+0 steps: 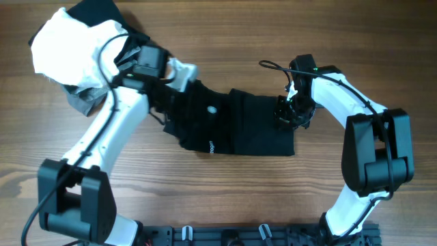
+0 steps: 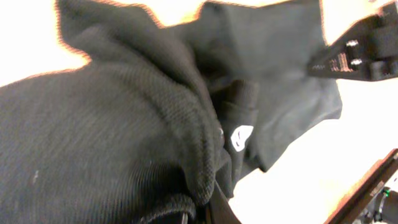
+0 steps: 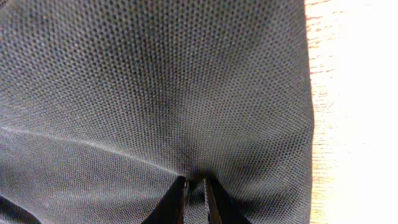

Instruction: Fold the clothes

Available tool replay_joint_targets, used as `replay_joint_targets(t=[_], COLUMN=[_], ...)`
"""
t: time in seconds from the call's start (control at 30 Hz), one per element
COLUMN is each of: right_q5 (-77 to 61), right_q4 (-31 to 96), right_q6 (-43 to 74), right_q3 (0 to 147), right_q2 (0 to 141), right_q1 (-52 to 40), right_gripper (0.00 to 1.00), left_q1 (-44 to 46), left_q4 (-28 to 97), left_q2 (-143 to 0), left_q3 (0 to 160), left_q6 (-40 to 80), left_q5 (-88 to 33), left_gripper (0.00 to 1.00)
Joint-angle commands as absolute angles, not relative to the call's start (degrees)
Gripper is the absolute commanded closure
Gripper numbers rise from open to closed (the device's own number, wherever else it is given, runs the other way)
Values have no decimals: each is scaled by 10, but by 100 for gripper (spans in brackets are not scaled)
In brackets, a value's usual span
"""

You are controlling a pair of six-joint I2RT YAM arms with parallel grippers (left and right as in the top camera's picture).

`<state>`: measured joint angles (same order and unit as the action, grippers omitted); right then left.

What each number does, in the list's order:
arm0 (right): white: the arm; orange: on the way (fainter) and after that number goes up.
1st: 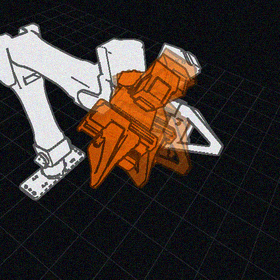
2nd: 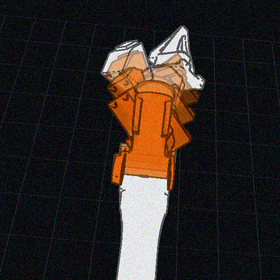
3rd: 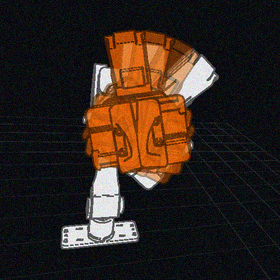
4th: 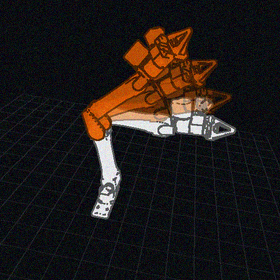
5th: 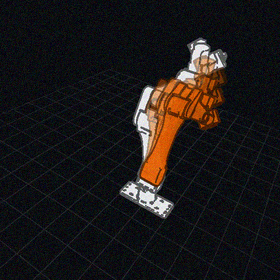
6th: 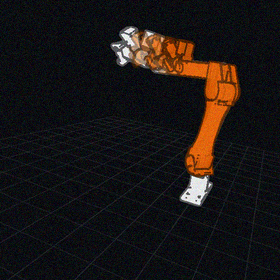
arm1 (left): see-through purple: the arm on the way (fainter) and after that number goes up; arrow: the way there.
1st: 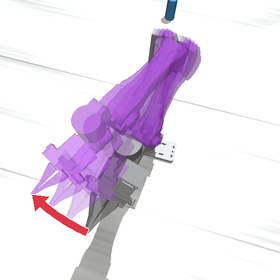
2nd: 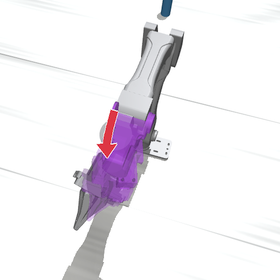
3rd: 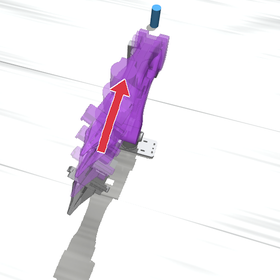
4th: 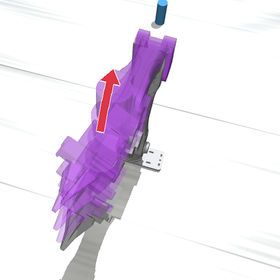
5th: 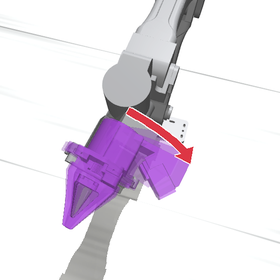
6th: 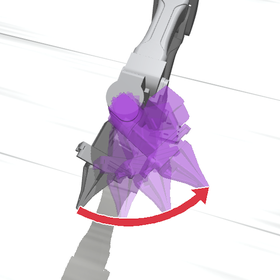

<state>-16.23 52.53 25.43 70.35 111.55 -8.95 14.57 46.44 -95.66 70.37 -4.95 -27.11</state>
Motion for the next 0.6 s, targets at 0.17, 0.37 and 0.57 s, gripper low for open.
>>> replay_joint_targets(t=[0.17,0.37,0.57], right_q5=[-142,-139,-114], right_q4=[521,546,618], right_q6=[255,251,240], right_q3=[700,710,761], right_q2=[1159,1156,1063], right_q1=[-89,-88,-19], right_gripper=[86,73,57], left_q1=[317,394,424], left_q4=[289,221,185], left_q2=[-951,-996,-1026], left_q3=[716,716,716], left_q6=[99,157,159], left_q5=[-291,-254,-254], left_gripper=[96,94,73])
